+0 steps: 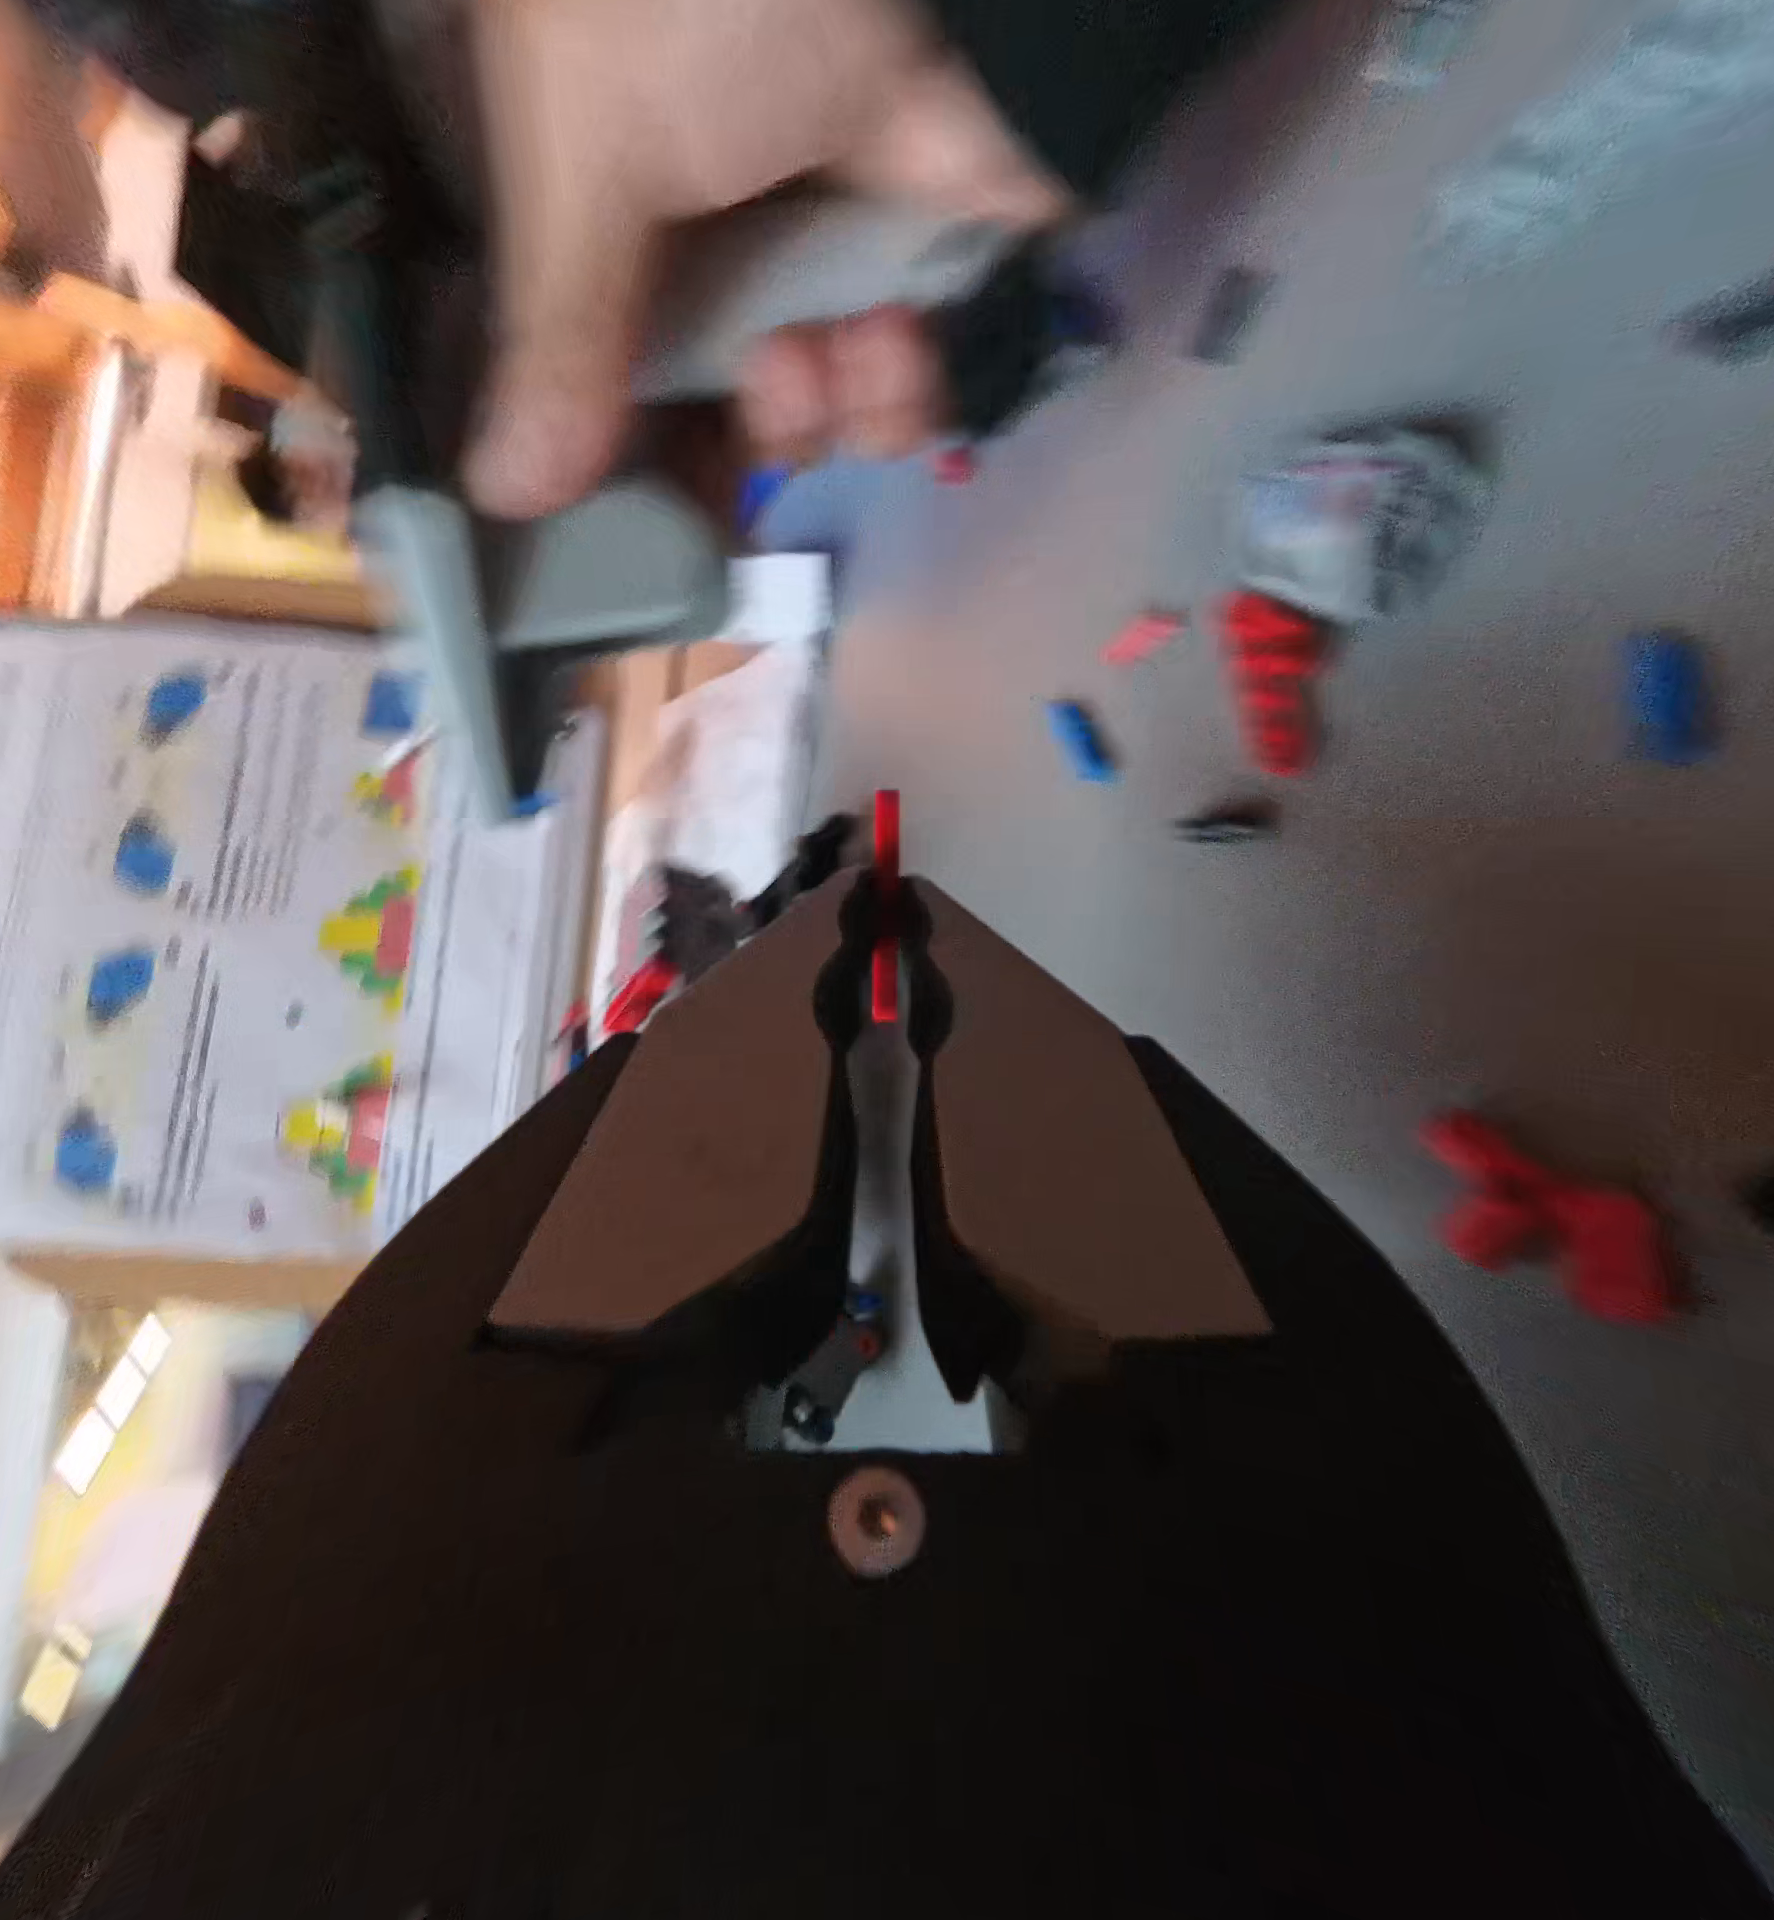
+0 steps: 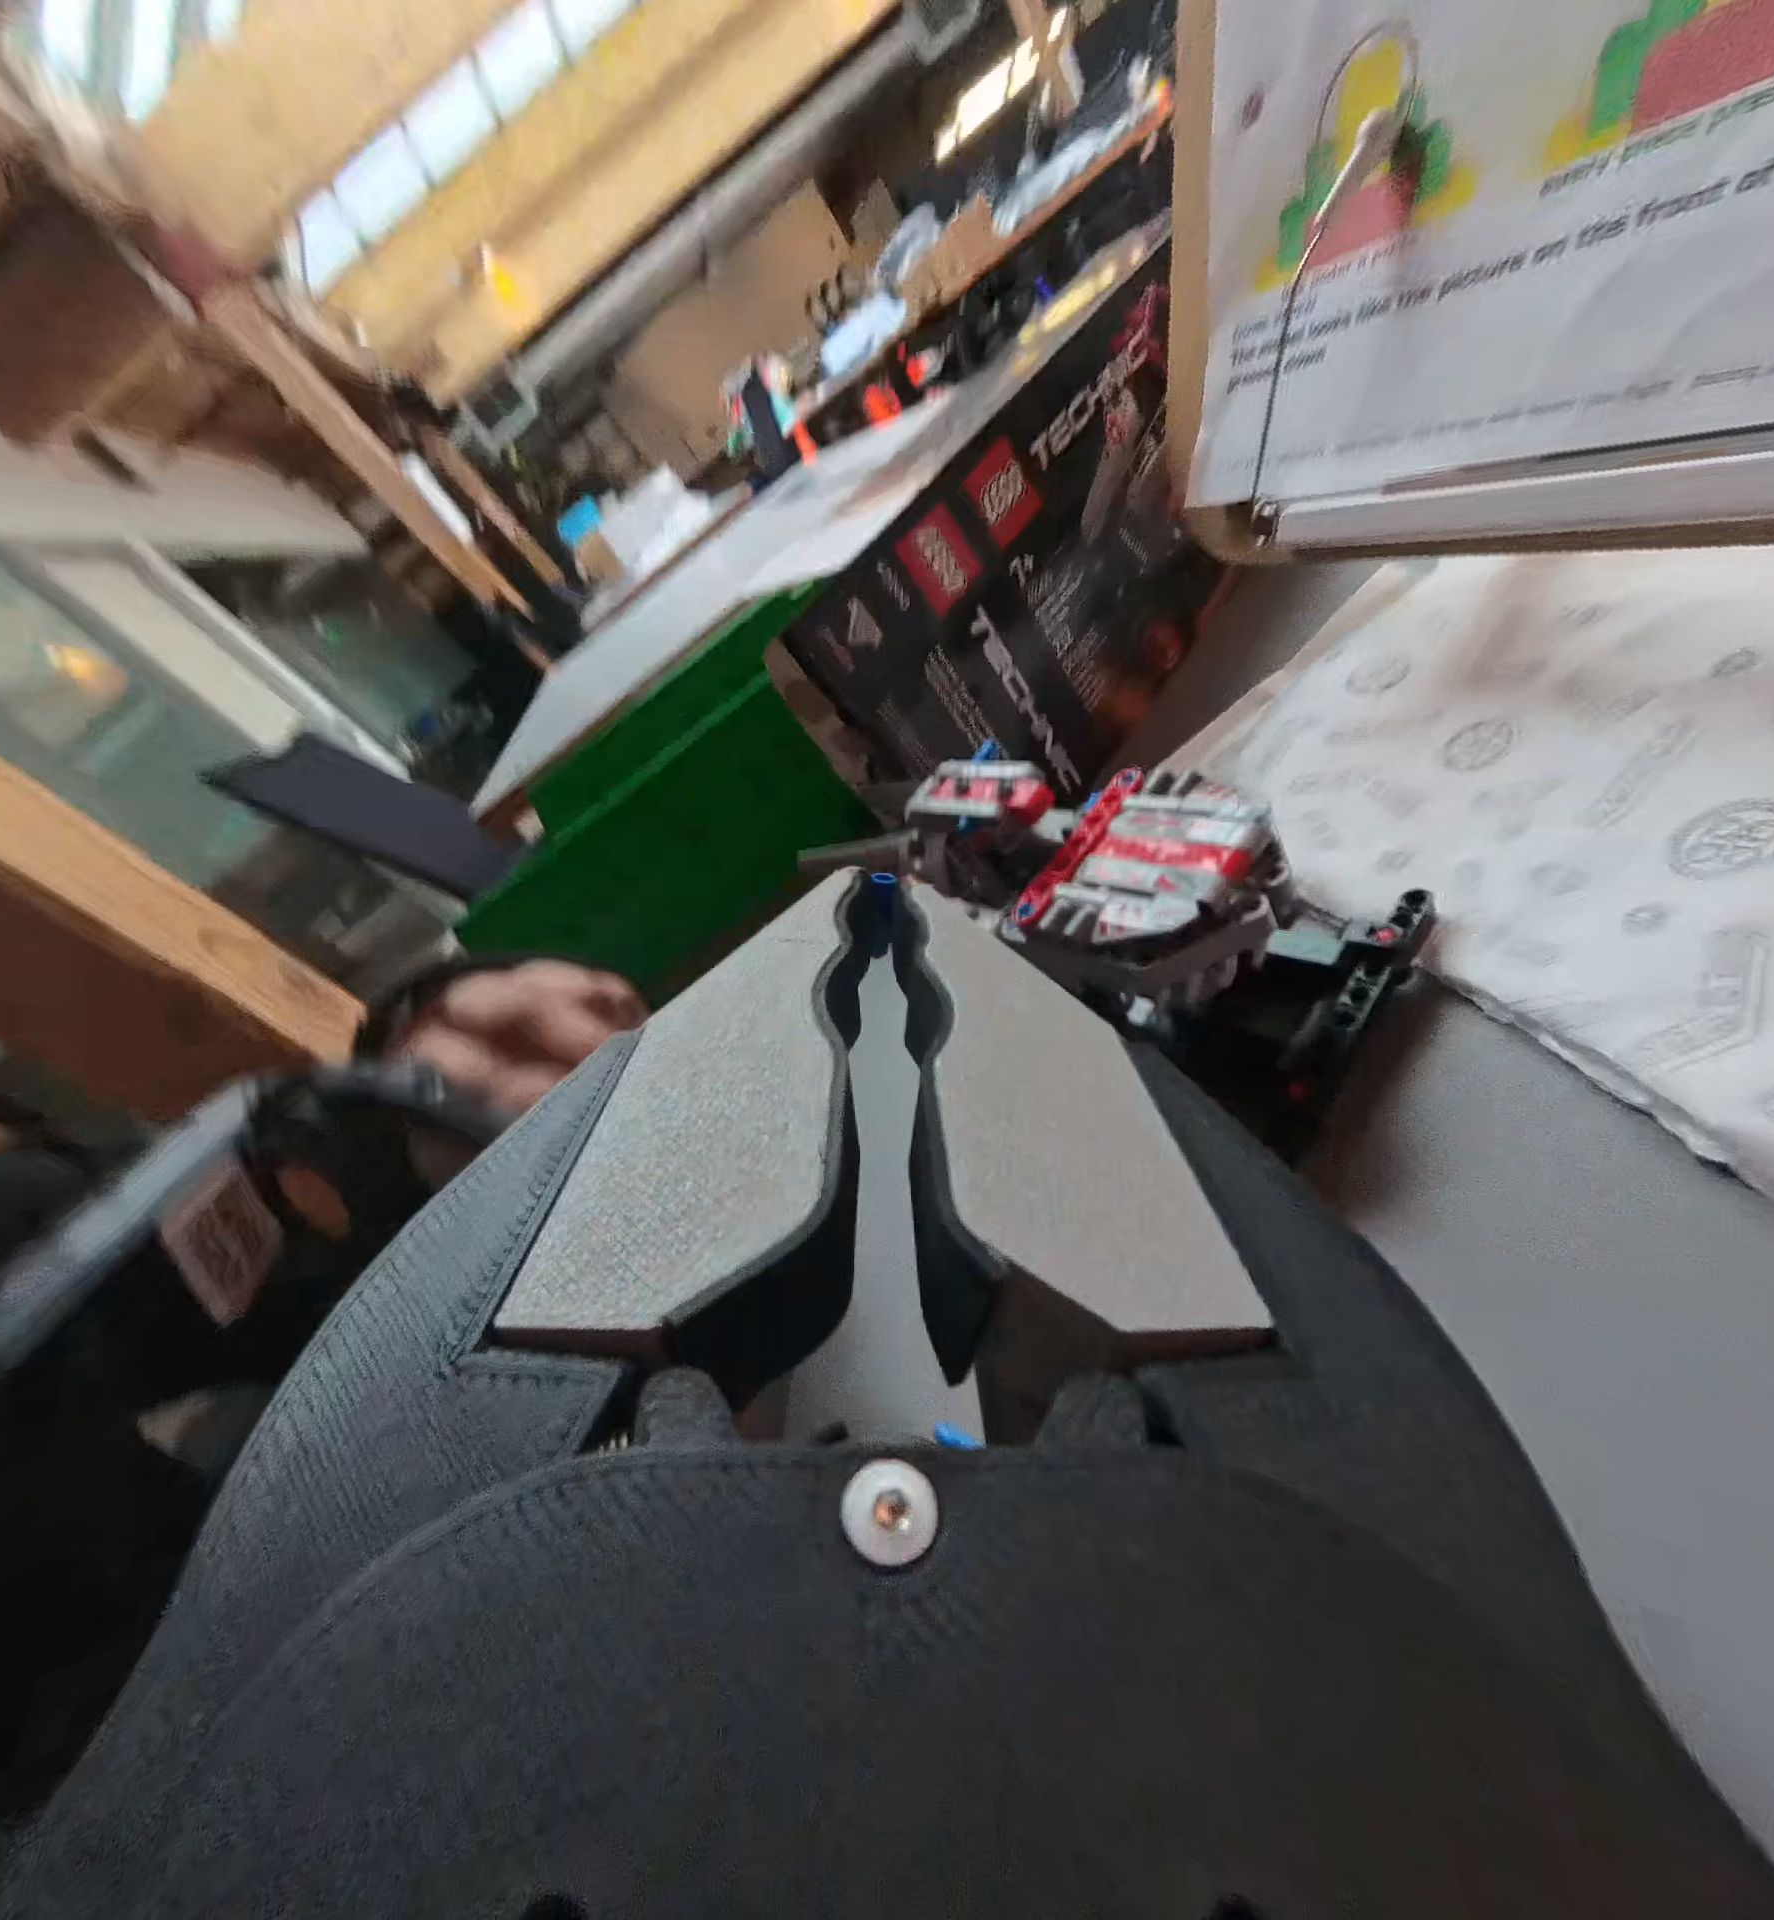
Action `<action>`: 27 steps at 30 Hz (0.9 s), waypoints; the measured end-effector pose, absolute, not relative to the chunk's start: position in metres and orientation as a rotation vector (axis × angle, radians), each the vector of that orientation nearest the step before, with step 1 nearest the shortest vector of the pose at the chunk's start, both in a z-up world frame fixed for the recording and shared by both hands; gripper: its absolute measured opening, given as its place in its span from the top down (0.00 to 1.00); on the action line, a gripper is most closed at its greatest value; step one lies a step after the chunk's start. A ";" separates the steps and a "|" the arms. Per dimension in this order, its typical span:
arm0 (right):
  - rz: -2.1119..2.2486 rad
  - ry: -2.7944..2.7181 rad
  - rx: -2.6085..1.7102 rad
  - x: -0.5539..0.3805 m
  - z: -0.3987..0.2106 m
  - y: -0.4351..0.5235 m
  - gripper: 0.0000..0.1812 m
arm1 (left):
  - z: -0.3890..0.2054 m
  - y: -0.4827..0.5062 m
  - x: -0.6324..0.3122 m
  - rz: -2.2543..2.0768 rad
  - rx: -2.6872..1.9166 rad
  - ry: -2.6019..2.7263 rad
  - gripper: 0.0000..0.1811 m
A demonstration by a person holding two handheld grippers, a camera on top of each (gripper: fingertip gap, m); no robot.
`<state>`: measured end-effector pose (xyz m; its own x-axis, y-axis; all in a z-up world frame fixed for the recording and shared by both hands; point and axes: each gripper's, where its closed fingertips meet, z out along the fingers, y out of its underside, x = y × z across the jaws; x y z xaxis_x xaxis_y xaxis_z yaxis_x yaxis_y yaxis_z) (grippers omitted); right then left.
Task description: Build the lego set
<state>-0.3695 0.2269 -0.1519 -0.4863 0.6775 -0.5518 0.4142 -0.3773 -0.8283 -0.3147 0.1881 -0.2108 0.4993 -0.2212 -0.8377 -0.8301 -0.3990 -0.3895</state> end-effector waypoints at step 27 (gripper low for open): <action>1.338 -2.541 -1.498 -0.315 -0.258 0.196 0.89 | -0.252 0.175 -0.342 0.718 -2.085 0.793 0.99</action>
